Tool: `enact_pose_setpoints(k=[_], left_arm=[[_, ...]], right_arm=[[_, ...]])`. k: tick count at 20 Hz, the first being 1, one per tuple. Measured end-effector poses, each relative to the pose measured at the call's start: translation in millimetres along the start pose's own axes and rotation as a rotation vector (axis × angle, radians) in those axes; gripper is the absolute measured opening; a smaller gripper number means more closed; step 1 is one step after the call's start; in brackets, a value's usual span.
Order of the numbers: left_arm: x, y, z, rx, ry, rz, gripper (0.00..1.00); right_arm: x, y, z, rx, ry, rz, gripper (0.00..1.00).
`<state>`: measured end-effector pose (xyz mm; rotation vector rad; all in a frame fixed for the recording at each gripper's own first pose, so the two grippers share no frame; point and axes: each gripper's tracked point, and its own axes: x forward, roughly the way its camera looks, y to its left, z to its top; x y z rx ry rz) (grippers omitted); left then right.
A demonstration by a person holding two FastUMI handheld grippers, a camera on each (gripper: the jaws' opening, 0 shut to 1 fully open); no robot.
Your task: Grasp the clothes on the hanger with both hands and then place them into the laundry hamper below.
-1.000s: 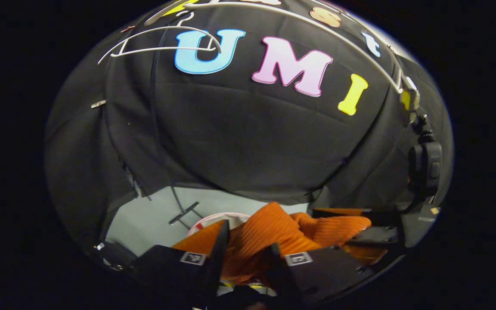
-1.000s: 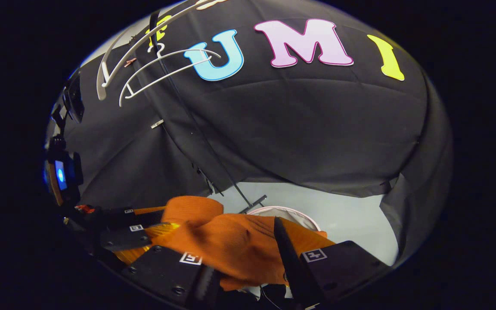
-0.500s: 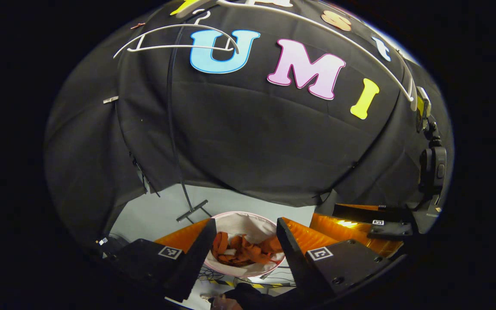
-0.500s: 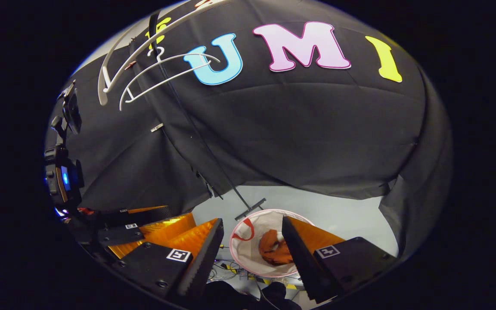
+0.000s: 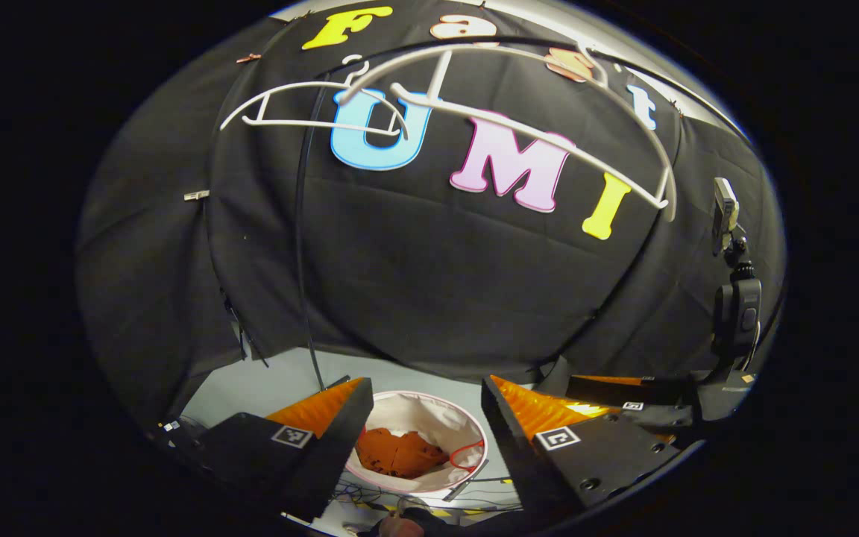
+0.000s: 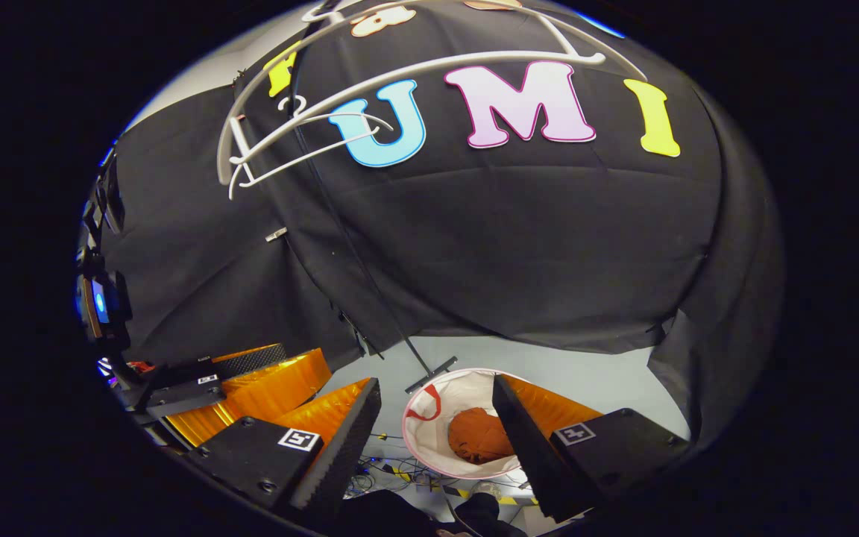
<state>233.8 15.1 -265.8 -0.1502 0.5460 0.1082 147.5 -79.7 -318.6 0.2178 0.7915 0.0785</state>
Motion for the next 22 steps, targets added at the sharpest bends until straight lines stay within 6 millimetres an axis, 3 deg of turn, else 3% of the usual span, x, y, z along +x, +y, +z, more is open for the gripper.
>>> enact_pose_setpoints(k=[7, 10, 14, 18, 22], left_arm=[[-92.6, 20.0, 2.9, 0.043, -0.105, -0.060, 0.95], [-135.6, 28.5, 3.6, 0.069, -0.150, -0.095, 0.95], [-194.7, 32.7, 8.7, 0.111, -0.210, -0.153, 0.95], [-258.0, 23.0, 27.4, 0.156, -0.298, -0.215, 0.95], [-305.9, 1.2, 64.2, 0.204, -0.426, -0.261, 0.95]], right_arm=[[-70.9, 41.4, -14.2, -0.009, -0.116, -0.059, 0.99], [-111.0, 61.7, -19.2, -0.014, -0.186, -0.089, 0.98], [-180.1, 84.8, -14.0, -0.025, -0.311, -0.149, 0.98], [-244.9, 101.7, 5.2, -0.048, -0.443, -0.196, 0.98], [-298.9, 115.0, 37.4, -0.036, -0.590, -0.213, 0.98]])
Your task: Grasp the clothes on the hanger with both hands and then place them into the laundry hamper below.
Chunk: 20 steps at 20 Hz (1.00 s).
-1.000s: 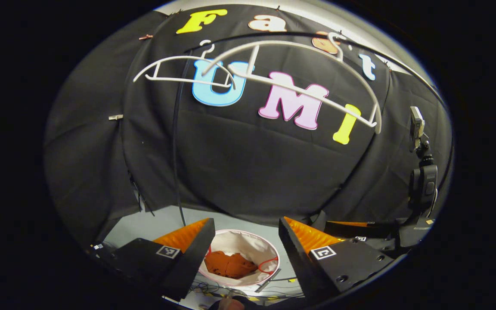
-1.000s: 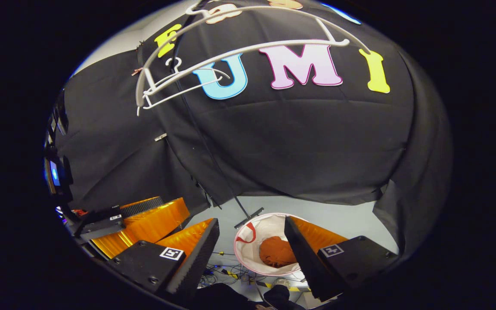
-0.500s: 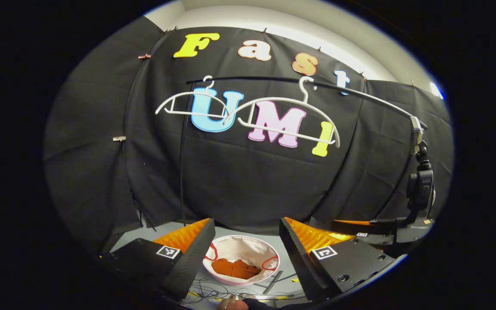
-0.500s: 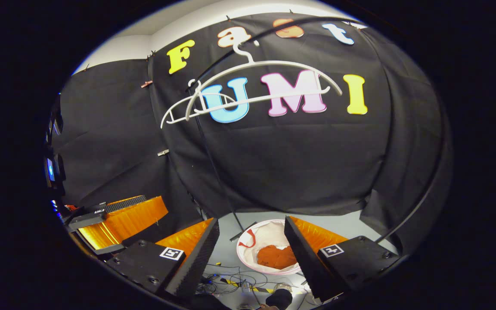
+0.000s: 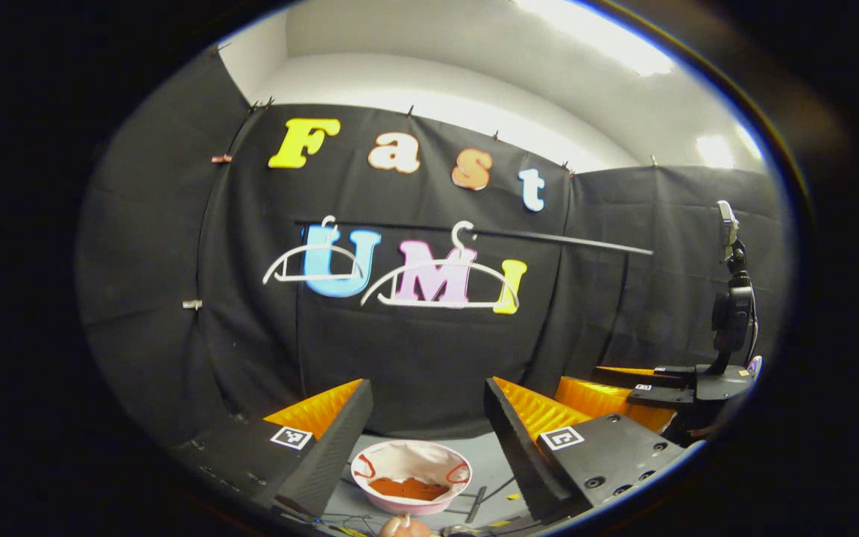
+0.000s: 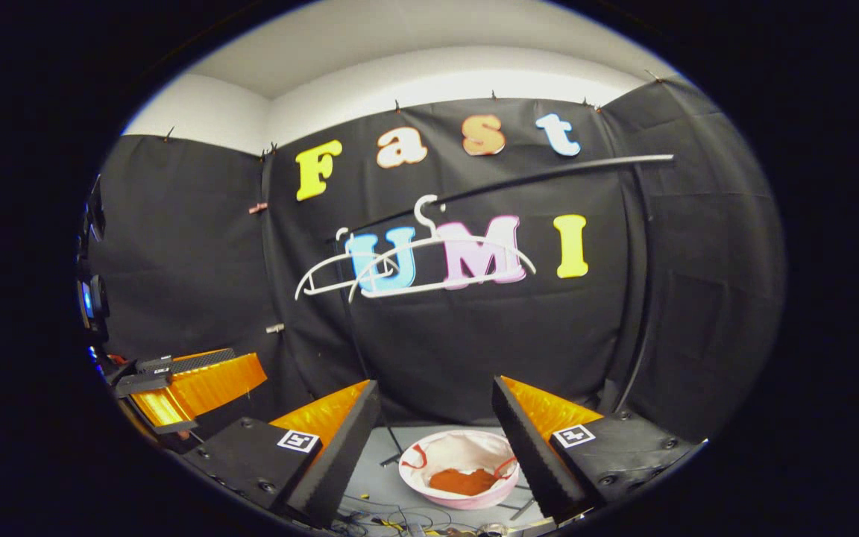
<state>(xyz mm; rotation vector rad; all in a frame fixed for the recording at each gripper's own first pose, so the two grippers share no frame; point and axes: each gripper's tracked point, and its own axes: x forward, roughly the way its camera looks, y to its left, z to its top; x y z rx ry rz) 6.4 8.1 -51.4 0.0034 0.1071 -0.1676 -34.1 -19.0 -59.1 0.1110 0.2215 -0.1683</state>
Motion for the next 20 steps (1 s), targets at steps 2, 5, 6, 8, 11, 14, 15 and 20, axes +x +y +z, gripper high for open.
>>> enact_pose_setpoints(k=[2, 5, 6, 8, 11, 14, 15, 20], left_arm=[[-2.7, -11.0, 22.4, 0.019, -0.044, -0.017, 0.95], [-2.8, -25.7, 44.4, 0.029, -0.083, -0.038, 0.95], [-2.9, -29.8, 50.9, 0.033, -0.094, -0.033, 0.95], [-3.9, -38.0, 65.6, 0.041, -0.128, -0.025, 0.92], [-3.2, -55.7, 79.3, 0.049, -0.154, -0.017, 0.92], [-2.8, -70.3, 88.0, 0.041, -0.177, -0.025, 0.95], [-1.0, -71.5, 87.3, 0.038, -0.176, -0.023, 0.92], [8.7, -74.9, 82.6, 0.046, -0.124, 0.001, 0.98]], right_arm=[[-13.5, 3.1, 30.7, 0.026, -0.074, 0.005, 0.98], [-28.2, 3.2, 67.3, 0.037, -0.171, 0.020, 0.99], [-29.4, 2.6, 75.7, 0.040, -0.194, 0.027, 0.97], [-30.9, 4.0, 85.9, 0.049, -0.227, 0.048, 1.00], [-36.3, 0.3, 100.0, 0.057, -0.245, 0.075, 0.99], [-46.2, -16.3, 125.3, 0.048, -0.307, 0.067, 1.00], [-49.2, -16.1, 126.8, 0.046, -0.310, 0.071, 0.97], [-49.9, -25.5, 145.3, 0.053, -0.378, 0.077, 0.97]])
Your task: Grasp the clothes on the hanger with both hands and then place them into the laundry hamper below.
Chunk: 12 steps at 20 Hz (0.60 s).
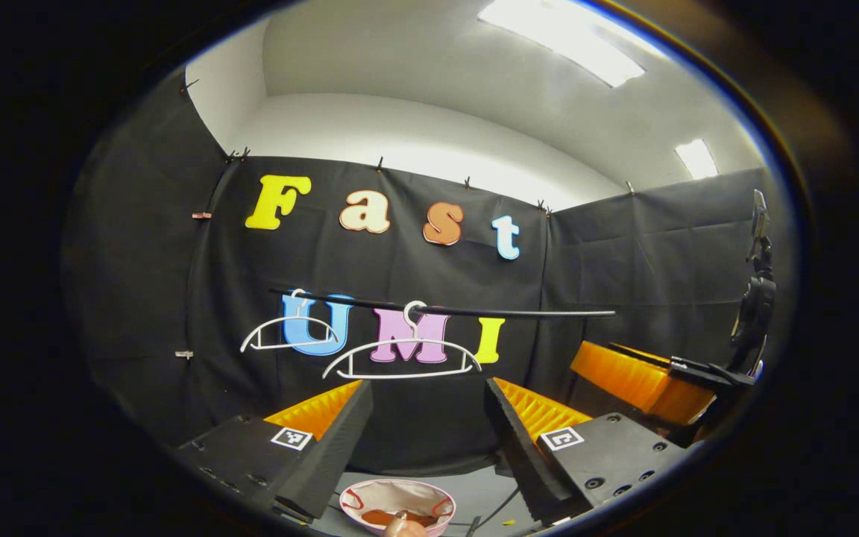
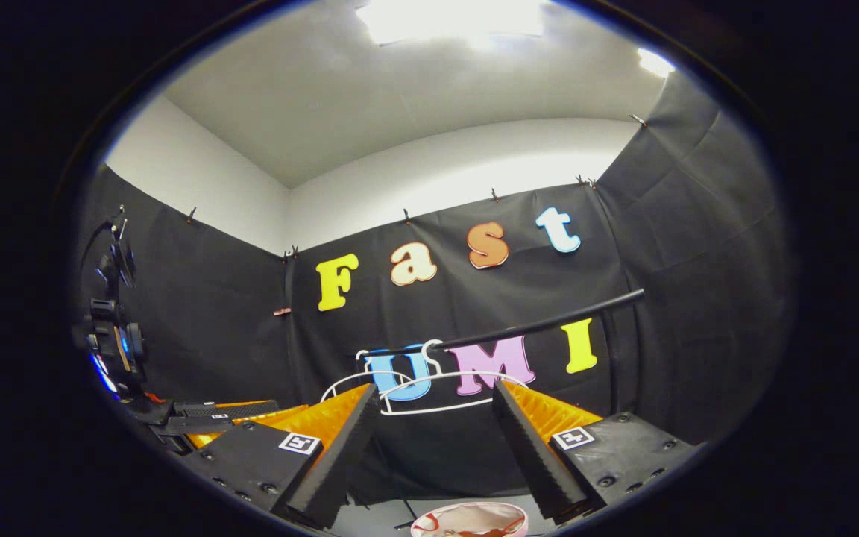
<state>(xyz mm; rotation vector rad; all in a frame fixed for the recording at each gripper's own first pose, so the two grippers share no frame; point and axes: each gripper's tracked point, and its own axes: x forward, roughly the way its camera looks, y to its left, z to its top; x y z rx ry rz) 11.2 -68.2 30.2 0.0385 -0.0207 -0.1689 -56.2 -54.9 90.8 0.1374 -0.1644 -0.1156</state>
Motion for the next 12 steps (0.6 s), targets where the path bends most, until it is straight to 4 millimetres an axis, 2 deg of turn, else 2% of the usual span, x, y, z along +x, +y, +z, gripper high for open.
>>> enact_pose_setpoints(k=[2, 3, 5, 7, 8, 10, 12], left_arm=[[2.5, -1.1, 10.6, 0.004, -0.033, 0.001, 0.95], [3.8, -3.3, 6.0, -0.008, -0.024, -0.006, 0.95], [4.3, -6.1, 4.6, -0.038, -0.012, -0.006, 0.95], [5.6, -6.5, 10.9, -0.037, -0.038, 0.019, 0.95], [5.5, -9.9, 11.5, -0.031, -0.042, 0.017, 0.95], [7.4, -17.4, 11.2, -0.021, -0.044, 0.000, 0.92], [7.0, -11.8, 13.9, -0.021, -0.049, 0.010, 0.95]], right_arm=[[7.3, -7.1, -6.9, -0.005, 0.018, -0.011, 0.97], [9.7, -5.9, -5.3, -0.014, 0.014, -0.009, 1.00], [11.5, 0.9, -8.7, -0.015, 0.025, 0.027, 0.97], [11.3, -0.8, -11.1, 0.003, 0.044, 0.041, 0.93], [12.0, -1.7, -10.4, 0.010, 0.047, 0.041, 0.97], [12.3, -5.2, -7.7, 0.000, 0.037, 0.034, 0.97], [13.5, -3.0, -8.7, 0.002, 0.039, 0.040, 1.00]])
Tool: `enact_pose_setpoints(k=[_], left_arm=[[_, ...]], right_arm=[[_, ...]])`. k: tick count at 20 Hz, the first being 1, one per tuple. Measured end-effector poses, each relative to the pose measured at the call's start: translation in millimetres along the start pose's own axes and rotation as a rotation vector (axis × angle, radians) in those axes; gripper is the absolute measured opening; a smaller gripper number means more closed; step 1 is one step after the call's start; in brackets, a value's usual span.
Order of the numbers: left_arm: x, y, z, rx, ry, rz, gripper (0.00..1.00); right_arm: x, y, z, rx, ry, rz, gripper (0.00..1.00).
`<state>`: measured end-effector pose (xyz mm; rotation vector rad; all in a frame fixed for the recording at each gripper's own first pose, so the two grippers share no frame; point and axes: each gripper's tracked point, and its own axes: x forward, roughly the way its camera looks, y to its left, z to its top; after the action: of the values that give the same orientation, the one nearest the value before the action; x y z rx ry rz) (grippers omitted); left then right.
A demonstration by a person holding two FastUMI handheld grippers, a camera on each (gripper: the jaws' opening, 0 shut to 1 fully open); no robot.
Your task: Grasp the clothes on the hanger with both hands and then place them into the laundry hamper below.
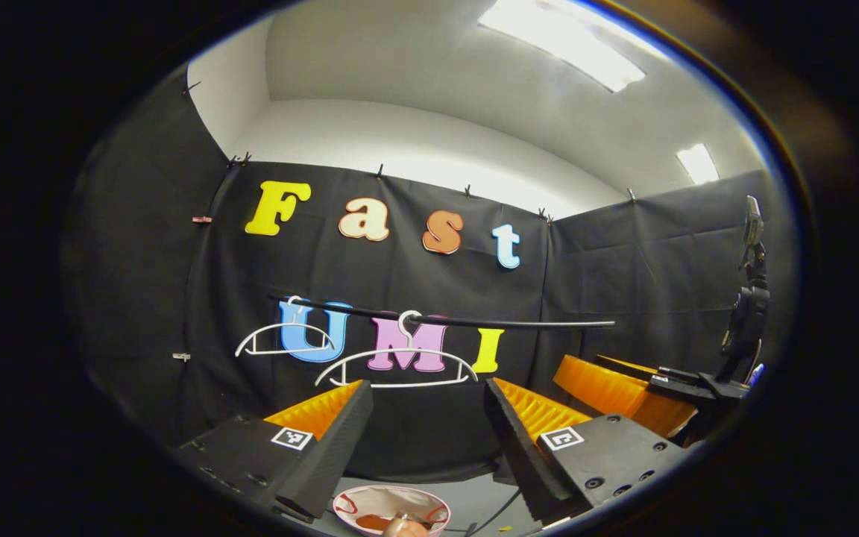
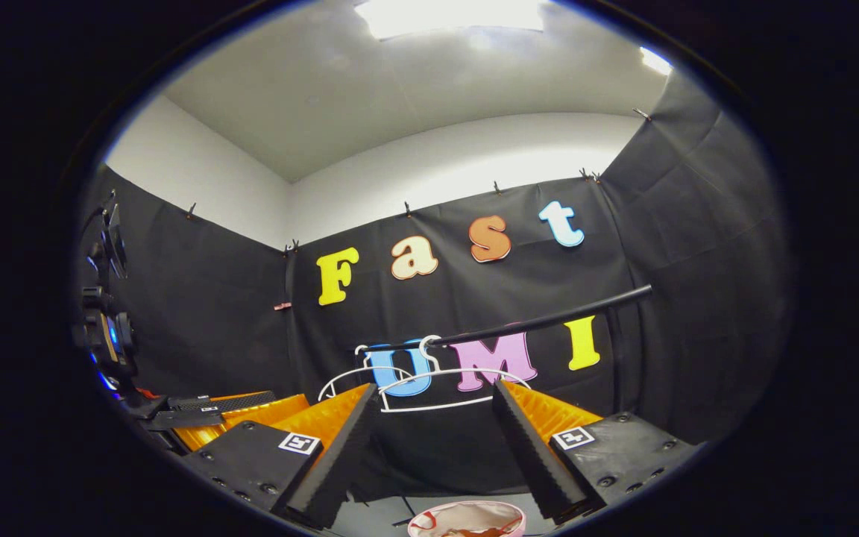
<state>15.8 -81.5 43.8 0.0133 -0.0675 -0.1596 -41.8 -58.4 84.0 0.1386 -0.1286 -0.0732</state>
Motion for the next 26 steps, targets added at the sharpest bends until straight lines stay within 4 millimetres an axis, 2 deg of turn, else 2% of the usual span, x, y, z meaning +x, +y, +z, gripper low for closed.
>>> enact_pose_setpoints(k=[2, 7, 16, 26], left_arm=[[-1.2, 3.3, 4.8, -0.014, -0.013, 0.012, 0.95], [-6.0, 6.3, 12.7, -0.013, -0.035, 0.014, 0.95], [-14.4, 6.6, 18.5, -0.019, -0.037, 0.002, 0.95], [-21.9, -4.0, 26.1, 0.000, -0.055, -0.036, 0.95]], right_arm=[[-0.4, 0.3, -2.9, -0.004, 0.010, 0.001, 0.97], [-1.5, 2.7, -4.6, -0.015, 0.014, -0.001, 0.97], [-11.2, 2.8, 5.3, -0.012, -0.016, -0.029, 0.97], [-21.3, 0.6, 13.5, -0.017, -0.034, -0.056, 0.97]])
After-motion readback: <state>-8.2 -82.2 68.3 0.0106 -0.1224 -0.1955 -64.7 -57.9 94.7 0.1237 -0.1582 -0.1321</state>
